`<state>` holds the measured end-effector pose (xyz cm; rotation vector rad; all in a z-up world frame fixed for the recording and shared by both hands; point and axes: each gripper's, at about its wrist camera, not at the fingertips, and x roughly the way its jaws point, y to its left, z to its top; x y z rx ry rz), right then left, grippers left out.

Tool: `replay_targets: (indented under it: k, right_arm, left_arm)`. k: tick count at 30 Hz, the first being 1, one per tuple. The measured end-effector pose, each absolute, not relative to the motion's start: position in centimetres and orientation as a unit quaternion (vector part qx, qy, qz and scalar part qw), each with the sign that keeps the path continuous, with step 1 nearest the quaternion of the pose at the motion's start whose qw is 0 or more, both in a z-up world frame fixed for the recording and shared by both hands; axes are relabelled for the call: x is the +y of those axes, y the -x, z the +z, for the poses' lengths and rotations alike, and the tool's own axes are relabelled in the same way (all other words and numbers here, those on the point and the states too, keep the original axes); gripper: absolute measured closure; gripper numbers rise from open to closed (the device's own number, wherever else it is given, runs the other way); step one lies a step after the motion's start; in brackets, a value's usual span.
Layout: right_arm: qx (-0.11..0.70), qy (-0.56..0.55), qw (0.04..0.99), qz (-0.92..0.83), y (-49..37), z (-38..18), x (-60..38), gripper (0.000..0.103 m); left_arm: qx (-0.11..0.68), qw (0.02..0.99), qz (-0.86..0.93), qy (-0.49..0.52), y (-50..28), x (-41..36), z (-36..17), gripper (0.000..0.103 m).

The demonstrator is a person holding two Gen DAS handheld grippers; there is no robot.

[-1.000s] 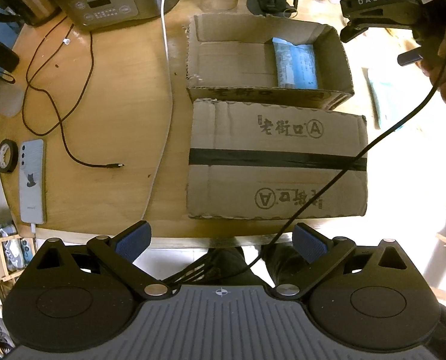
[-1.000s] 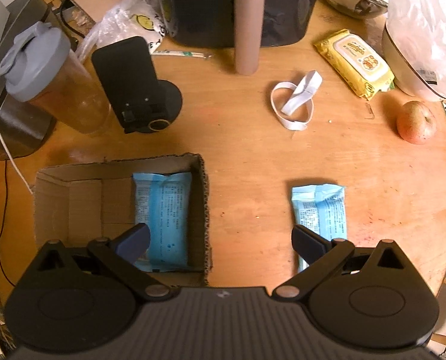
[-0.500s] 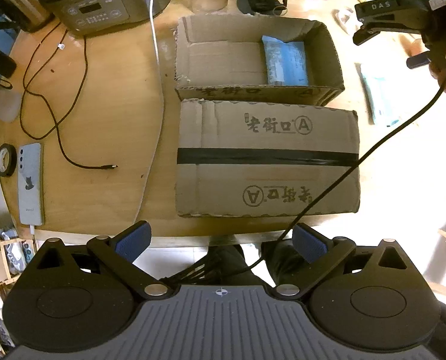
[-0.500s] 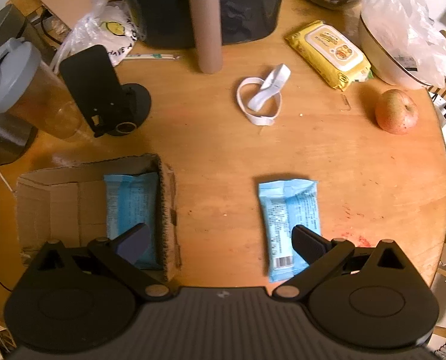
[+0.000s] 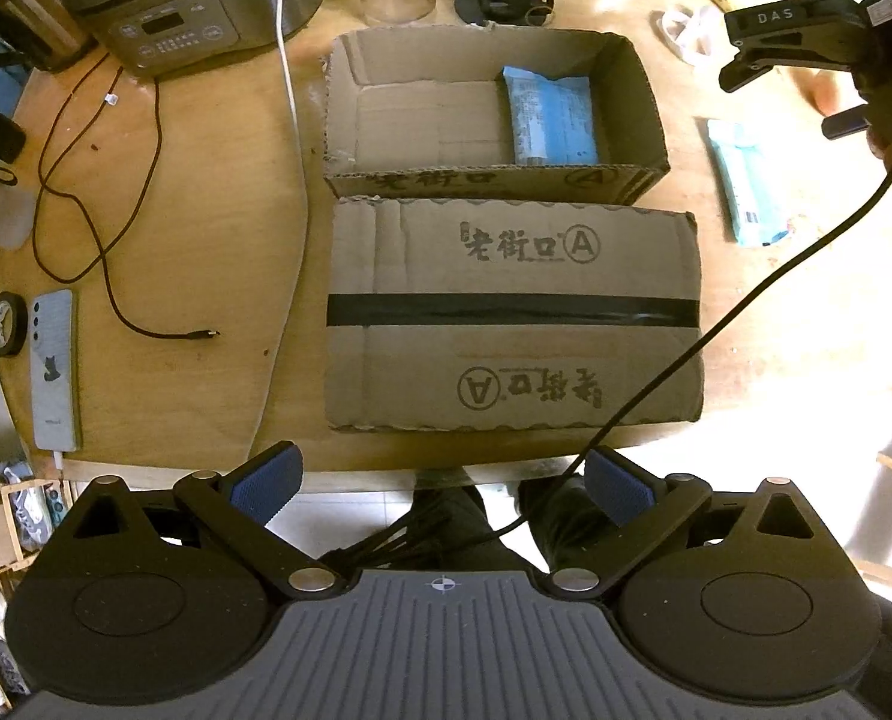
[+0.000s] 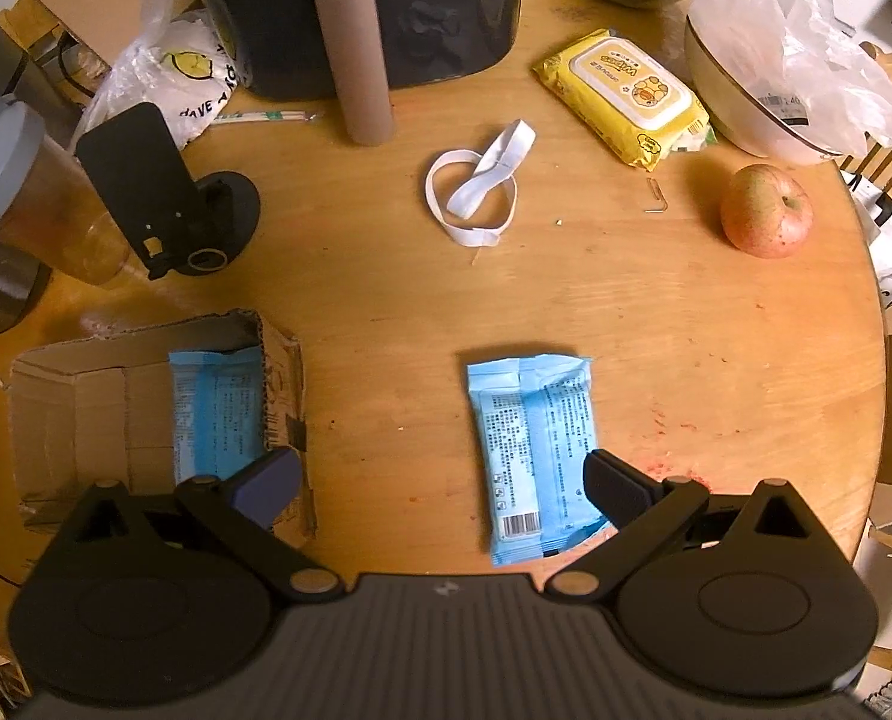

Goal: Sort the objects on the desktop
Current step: 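Lower the open right gripper over the second blue packet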

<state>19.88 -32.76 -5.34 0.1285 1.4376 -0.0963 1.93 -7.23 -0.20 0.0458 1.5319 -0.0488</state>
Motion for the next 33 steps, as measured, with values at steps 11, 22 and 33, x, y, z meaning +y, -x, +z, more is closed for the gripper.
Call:
replay_targets:
  k: [11,22,33]
  right_arm:
    - [0.66,-0.062,0.748,-0.045,-19.6,-5.6,-34.5,0.0]
    - [0.66,-0.06,0.748,-0.045,-19.1,-5.9,-36.3,0.0]
    - [0.662,-0.046,0.747,-0.037,-19.4,-6.5,-37.3,0.0]
  left_arm:
    - [0.695,0.718,-0.022,-0.025,-1.8,-8.4,-0.2,0.0]
    - [0.697,0.716,-0.025,-0.031,-1.5,-9.6,-0.3,0.0]
    - [0.7,0.713,-0.024,-0.034,-1.3,-10.3,-0.3,0.0]
